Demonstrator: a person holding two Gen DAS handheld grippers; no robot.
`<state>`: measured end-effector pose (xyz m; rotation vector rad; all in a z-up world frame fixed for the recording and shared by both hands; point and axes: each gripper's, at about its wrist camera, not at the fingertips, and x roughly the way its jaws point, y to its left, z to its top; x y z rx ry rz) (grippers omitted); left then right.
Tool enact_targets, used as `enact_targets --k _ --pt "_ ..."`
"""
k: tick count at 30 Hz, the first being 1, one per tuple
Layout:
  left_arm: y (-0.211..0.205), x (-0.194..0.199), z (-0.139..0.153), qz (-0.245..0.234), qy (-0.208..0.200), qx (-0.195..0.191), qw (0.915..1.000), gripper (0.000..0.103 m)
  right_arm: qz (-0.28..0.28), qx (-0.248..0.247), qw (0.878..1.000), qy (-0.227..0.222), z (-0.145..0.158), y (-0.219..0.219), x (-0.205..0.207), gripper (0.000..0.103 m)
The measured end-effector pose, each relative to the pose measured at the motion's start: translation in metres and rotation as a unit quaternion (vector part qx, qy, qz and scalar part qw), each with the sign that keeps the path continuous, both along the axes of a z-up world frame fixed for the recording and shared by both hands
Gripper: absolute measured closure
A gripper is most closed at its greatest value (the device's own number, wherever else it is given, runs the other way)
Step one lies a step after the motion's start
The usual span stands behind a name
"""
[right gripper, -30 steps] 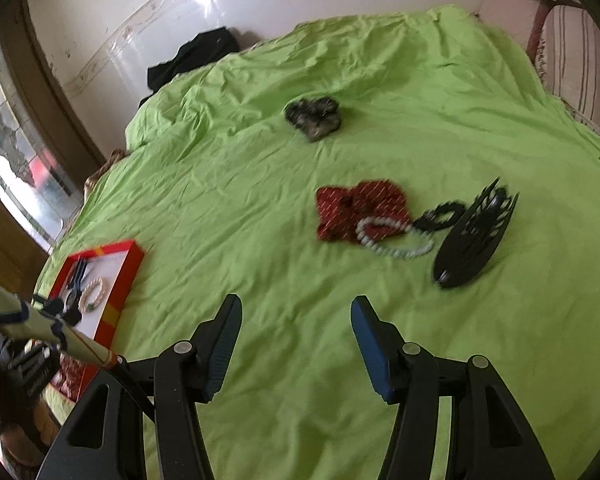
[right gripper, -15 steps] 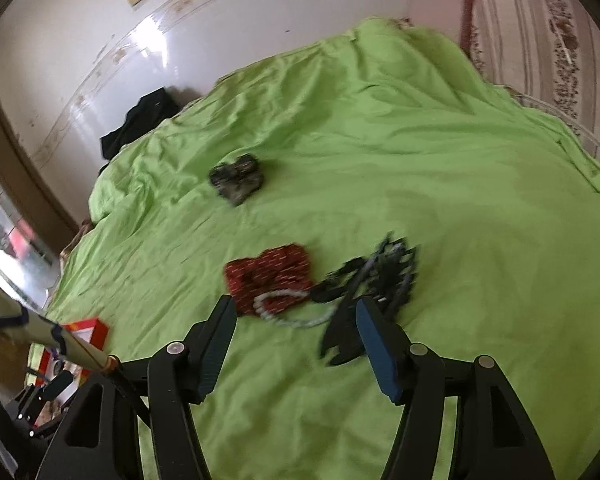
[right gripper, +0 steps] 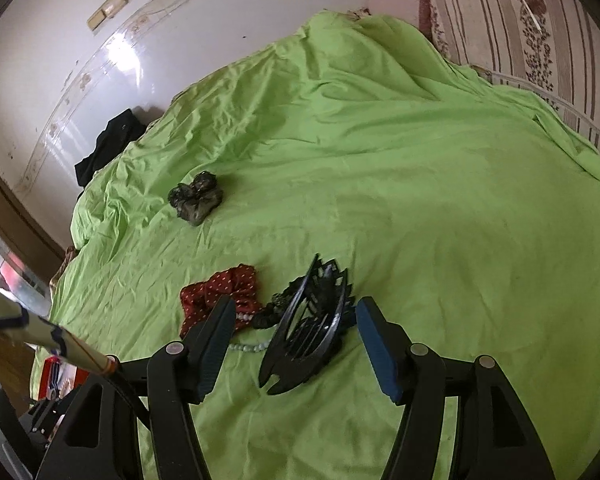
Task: Organize jewelry
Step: 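Grasp red polka-dot scrunchie with left tool while right tool grasps black claw clip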
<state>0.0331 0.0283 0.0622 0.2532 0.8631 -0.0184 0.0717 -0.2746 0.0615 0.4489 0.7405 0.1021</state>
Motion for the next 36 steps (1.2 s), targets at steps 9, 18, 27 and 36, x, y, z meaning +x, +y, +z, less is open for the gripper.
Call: enact_targets --k 9,18,27,36 --pt "0.009 0.073 0.013 0.031 0.055 -0.109 0.992 0.059 -0.009 0.063 0.998 0.013 -0.011 -0.027 0.009 0.036" --pt "-0.057 0.118 -0.011 -0.025 0.092 -0.137 0.986 0.059 0.024 0.093 0.995 0.025 -0.024 -0.023 0.018 0.036" --pt "-0.072 0.162 -0.04 -0.013 0.139 -0.226 0.964 0.059 0.033 0.082 0.995 0.055 -0.044 -0.008 0.034 0.036" --pt "-0.084 0.162 -0.046 -0.034 0.162 -0.251 0.9538 0.097 0.047 0.08 0.994 0.065 -0.049 -0.002 0.036 0.076"
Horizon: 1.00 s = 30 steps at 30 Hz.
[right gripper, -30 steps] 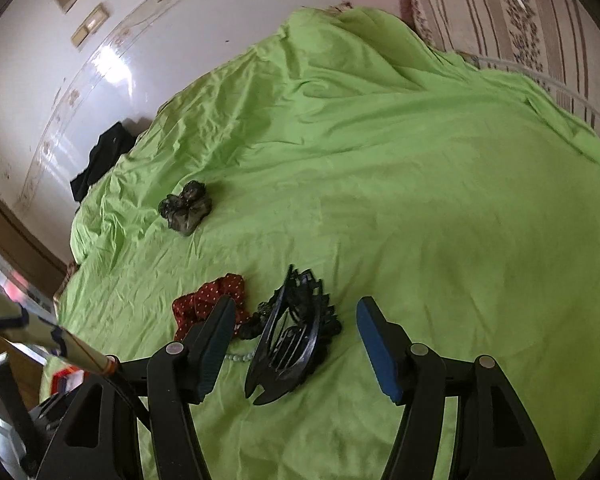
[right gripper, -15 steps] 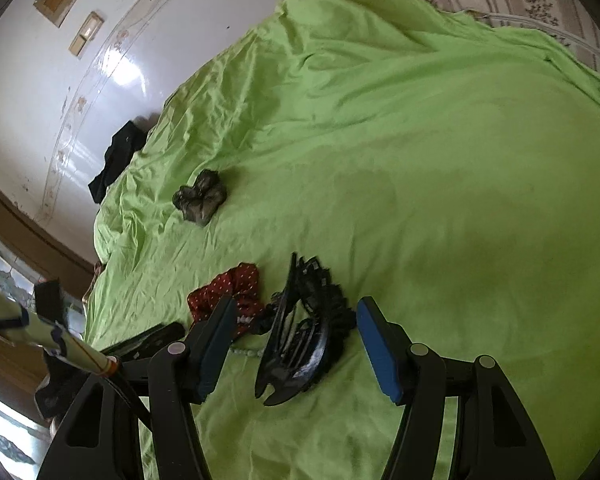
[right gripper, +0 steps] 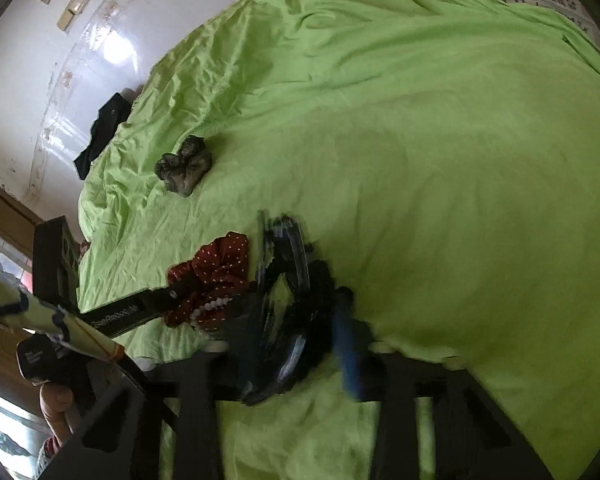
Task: Organize jewelry
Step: 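Grasp red polka-dot scrunchie with left tool while right tool grasps black claw clip, then carry red polka-dot scrunchie and black claw clip to the tray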
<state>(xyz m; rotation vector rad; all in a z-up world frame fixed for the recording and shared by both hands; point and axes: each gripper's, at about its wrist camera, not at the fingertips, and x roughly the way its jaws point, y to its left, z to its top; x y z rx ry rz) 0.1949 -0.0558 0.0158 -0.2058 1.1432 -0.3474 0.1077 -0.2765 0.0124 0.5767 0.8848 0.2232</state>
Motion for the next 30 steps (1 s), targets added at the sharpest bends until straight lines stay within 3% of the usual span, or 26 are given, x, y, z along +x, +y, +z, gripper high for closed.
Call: enact_targets --k 2,4,10,19,30 --pt "0.001 -0.008 0.006 0.004 -0.01 0.004 0.9999 0.097 0.001 -0.006 1.0 -0.012 0.007 0.002 -0.004 0.093" --pt "0.003 -0.021 0.015 0.003 -0.021 0.006 0.9997 0.097 0.003 -0.011 1.0 -0.024 0.016 0.005 -0.009 0.098" --pt "0.007 -0.066 0.055 -0.008 -0.072 0.017 0.9972 0.097 0.001 -0.028 0.998 -0.058 0.041 0.011 -0.025 0.098" --pt "0.056 -0.148 0.13 0.004 -0.152 0.006 0.9883 0.097 0.009 -0.045 0.995 -0.092 0.068 0.028 -0.05 0.098" --pt "0.18 -0.21 0.136 0.104 -0.174 0.047 0.9782 0.097 0.068 -0.061 0.992 -0.088 0.062 0.087 -0.074 0.098"
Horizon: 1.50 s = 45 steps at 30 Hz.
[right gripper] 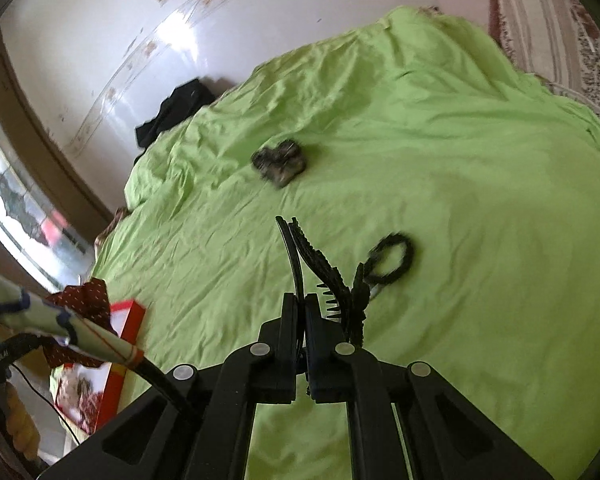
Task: Organize jewelry
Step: 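Carry red polka-dot scrunchie and black claw clip to the tray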
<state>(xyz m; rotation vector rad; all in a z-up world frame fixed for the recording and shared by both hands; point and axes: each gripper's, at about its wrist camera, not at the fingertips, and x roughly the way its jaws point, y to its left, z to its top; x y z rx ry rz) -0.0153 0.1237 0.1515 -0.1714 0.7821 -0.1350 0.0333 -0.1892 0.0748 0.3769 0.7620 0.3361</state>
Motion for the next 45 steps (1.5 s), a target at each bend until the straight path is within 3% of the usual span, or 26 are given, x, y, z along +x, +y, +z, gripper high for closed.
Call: enact_targets --k 7,12,22,29,37,45 --pt "0.093 -0.023 -0.015 0.069 0.008 -0.037 0.9969 0.097 0.049 -0.019 0.999 0.008 -0.001 0.056 -0.015 0.098" --pt "0.134 -0.028 -0.034 0.093 0.021 -0.064 0.9934 0.097 0.086 -0.013 0.996 0.005 0.012 0.098 -0.022 0.098" --pt "0.156 -0.033 -0.05 0.095 0.031 -0.091 0.9908 0.097 0.155 -0.048 0.987 -0.006 0.037 0.192 -0.018 0.098" --pt "0.198 -0.043 -0.052 0.126 0.024 -0.117 0.9849 0.097 0.189 -0.049 0.981 0.012 0.039 0.244 -0.008 0.098" --pt "0.231 -0.037 -0.081 0.152 0.098 -0.135 0.9741 0.097 0.225 -0.048 0.972 0.035 0.034 0.303 0.004 0.098" --pt "0.231 -0.033 -0.096 0.157 0.123 -0.121 0.9724 0.097 0.24 -0.099 0.964 0.049 0.015 0.356 0.021 0.098"
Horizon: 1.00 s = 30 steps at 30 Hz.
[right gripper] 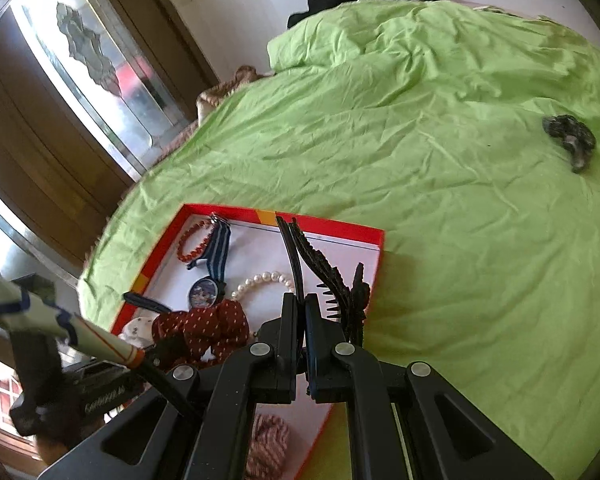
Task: Organize jewelry
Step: 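Carry red polka-dot scrunchie and black claw clip to the tray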
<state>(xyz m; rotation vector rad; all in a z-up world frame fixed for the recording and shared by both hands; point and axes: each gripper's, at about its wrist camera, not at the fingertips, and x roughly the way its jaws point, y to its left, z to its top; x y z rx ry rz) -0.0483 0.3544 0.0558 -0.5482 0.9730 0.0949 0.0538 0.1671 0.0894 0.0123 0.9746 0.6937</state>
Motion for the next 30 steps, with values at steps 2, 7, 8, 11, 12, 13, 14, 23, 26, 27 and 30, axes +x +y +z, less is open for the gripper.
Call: enact_targets --k 2,7,8,11,12,13,14,23,26,27,30 --pt "-0.004 0.003 -0.004 -0.007 0.007 0.001 1.0 0.097 0.003 -0.019 1.0 -0.008 -0.004 0.011 0.003 0.098" --pt "-0.014 0.004 -0.006 -0.027 0.018 0.019 0.9993 0.097 0.006 -0.058 0.998 -0.016 -0.016 0.03 0.012 0.098" --pt "-0.015 0.005 -0.007 -0.032 0.02 0.018 0.9991 0.097 0.004 -0.063 0.998 -0.016 -0.019 0.032 0.015 0.098" --pt "-0.022 0.004 -0.009 -0.052 0.03 0.022 0.998 0.097 -0.003 -0.08 0.997 -0.014 -0.025 0.035 0.021 0.098" --pt "-0.024 0.004 -0.009 -0.056 0.032 0.025 0.9976 0.097 -0.005 -0.082 0.997 -0.013 -0.027 0.036 0.022 0.098" --pt "-0.026 0.003 -0.009 -0.059 0.032 0.031 0.9972 0.097 -0.006 -0.083 0.996 -0.011 -0.028 0.036 0.025 0.098" --pt "-0.027 0.003 -0.009 -0.061 0.032 0.034 0.9971 0.097 -0.008 -0.083 0.996 -0.008 -0.029 0.036 0.026 0.098" --pt "-0.029 -0.002 -0.002 -0.051 0.011 0.034 0.9981 0.089 -0.013 -0.087 0.996 0.0 -0.035 0.041 0.033 0.098" --pt "-0.031 -0.005 0.003 -0.052 -0.002 0.036 0.998 0.084 -0.017 -0.086 0.996 0.0 -0.037 0.04 0.033 0.098" --pt "-0.032 -0.006 0.004 -0.052 -0.006 0.038 0.9979 0.082 -0.018 -0.086 0.996 0.0 -0.038 0.04 0.034 0.097" --pt "-0.035 -0.009 0.01 -0.05 -0.018 0.049 0.9974 0.069 -0.015 -0.079 0.997 0.003 -0.038 0.039 0.034 0.078"
